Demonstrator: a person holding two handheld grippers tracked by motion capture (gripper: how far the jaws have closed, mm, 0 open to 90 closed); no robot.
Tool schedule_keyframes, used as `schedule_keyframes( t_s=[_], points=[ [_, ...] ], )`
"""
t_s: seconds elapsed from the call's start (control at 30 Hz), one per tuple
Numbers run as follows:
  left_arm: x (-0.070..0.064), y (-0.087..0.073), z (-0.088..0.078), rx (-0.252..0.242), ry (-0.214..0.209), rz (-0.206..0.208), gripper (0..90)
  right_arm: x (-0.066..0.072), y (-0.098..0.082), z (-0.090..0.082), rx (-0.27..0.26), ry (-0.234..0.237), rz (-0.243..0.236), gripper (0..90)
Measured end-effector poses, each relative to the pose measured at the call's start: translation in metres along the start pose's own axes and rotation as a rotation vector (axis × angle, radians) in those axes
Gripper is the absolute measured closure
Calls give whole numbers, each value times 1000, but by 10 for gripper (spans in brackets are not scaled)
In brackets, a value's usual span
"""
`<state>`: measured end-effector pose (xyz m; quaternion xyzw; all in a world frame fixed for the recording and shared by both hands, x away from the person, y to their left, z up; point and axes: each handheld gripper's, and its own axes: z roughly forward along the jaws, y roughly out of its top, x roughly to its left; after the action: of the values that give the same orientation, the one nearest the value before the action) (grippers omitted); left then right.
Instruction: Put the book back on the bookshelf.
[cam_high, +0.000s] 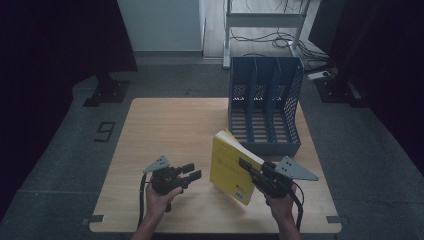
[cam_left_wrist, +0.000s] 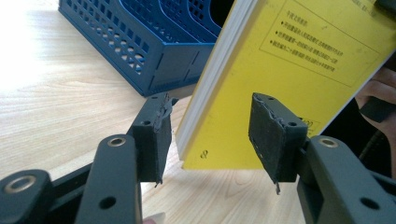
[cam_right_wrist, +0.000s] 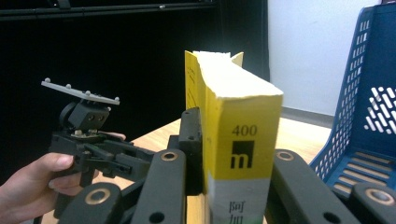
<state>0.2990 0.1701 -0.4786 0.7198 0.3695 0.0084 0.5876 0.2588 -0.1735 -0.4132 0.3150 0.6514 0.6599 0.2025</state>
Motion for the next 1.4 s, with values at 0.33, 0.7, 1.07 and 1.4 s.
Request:
schedule_keyframes(
  t_s=[0.33,0.7,1.07,1.4],
  points=[
    [4,1,-9,17,16,-6,501,-4,13,-2,-28,-23,16,747],
    [7,0,-11,52,5,-25,504,-7,33,4,-51,-33,3,748],
    [10,-1,-12,58,5,-35,501,-7,44,6,-69,-53,8,748],
    [10,-2,-11,66,2,-41,501,-10,54,7,-85,-70,3,748]
  ],
)
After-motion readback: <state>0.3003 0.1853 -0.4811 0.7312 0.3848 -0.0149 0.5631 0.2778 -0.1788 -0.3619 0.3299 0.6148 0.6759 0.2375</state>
